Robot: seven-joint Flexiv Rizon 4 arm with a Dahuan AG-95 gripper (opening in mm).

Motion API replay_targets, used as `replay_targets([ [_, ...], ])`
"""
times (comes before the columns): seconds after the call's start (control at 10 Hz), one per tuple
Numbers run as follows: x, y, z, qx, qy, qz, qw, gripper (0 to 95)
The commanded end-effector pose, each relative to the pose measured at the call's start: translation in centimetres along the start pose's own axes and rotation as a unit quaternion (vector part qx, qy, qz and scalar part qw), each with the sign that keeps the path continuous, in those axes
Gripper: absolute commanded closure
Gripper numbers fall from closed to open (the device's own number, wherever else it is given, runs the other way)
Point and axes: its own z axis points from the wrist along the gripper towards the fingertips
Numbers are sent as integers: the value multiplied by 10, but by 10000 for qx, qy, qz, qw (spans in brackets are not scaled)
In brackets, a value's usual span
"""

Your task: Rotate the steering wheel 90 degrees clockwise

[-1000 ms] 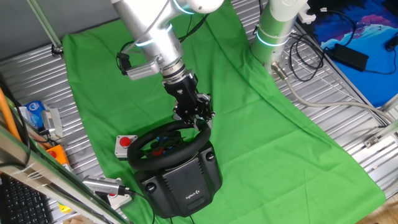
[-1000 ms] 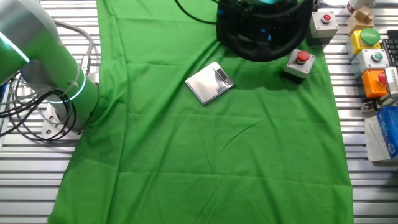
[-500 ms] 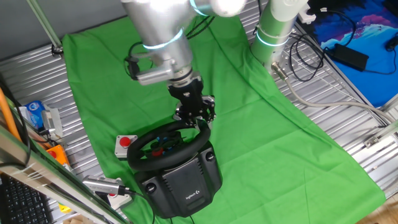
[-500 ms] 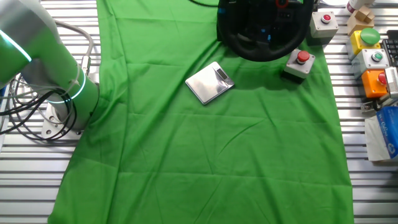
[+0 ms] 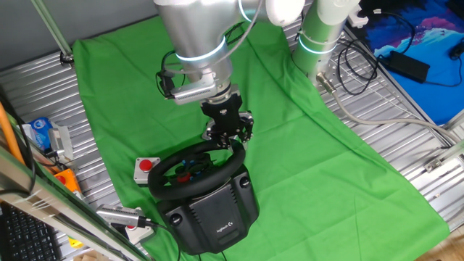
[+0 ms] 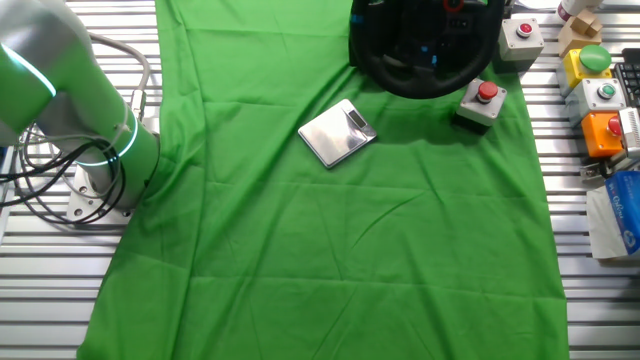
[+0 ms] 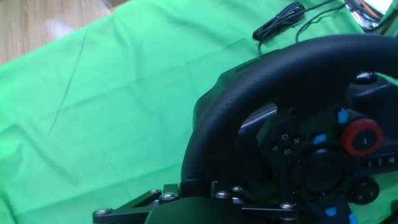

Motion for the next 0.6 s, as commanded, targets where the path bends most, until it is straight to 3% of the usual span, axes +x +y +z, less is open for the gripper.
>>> replay_targets([
  [0.1,-1,0,0,19,5,-75,10000,950],
  [0.6,0,0,0,7,45,-56,10000,950],
])
